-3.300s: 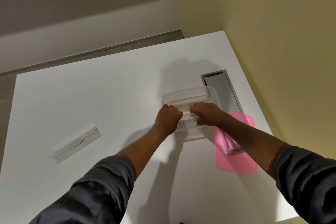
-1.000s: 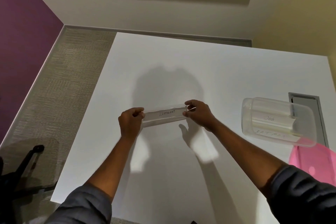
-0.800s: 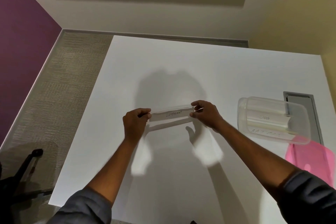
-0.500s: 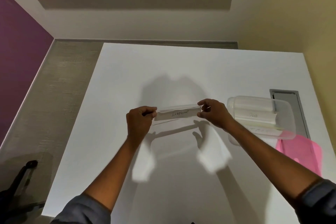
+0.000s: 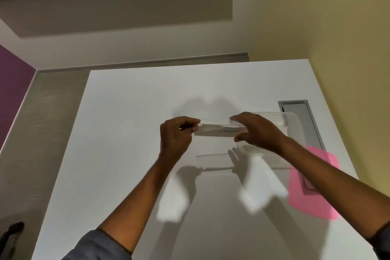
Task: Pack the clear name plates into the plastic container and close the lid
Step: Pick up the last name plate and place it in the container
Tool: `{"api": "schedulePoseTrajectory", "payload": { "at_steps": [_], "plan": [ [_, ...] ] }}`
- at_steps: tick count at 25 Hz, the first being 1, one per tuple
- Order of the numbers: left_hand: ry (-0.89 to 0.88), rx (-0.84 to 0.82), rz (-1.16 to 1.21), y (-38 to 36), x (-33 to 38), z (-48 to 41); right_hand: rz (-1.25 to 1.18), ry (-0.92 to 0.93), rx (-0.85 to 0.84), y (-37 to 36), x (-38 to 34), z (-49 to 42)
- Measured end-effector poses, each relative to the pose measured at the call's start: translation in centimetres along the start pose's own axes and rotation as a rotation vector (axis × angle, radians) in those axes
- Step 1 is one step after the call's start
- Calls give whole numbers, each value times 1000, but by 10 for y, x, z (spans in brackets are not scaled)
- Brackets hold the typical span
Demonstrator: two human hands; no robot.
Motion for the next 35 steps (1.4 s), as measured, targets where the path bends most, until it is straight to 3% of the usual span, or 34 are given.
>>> {"api": "schedulePoseTrajectory", "payload": {
  "at_steps": [8, 20, 24, 35],
  "plan": [
    [-32, -109, 16, -84, 23, -1, 68, -57, 24, 20, 71, 28],
    [121, -302, -169, -192, 9, -5, 146, -115, 57, 6, 163, 27],
    [159, -390, -192, -212, -2, 0, 212, -161, -5, -5, 178, 16],
    [202, -397, -231, -223, -19, -4, 315, -191, -54, -38, 189, -10]
  ]
}}
Point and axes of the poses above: each hand's wrist, its own z-axis away from the middle knuckle, its own y-axis out of the back of the hand, x = y × z, the point moved 10 cm from there along -z, towards the middle knuckle, and after that the axes turned 6 degrees about z, right-handed, at the moved point
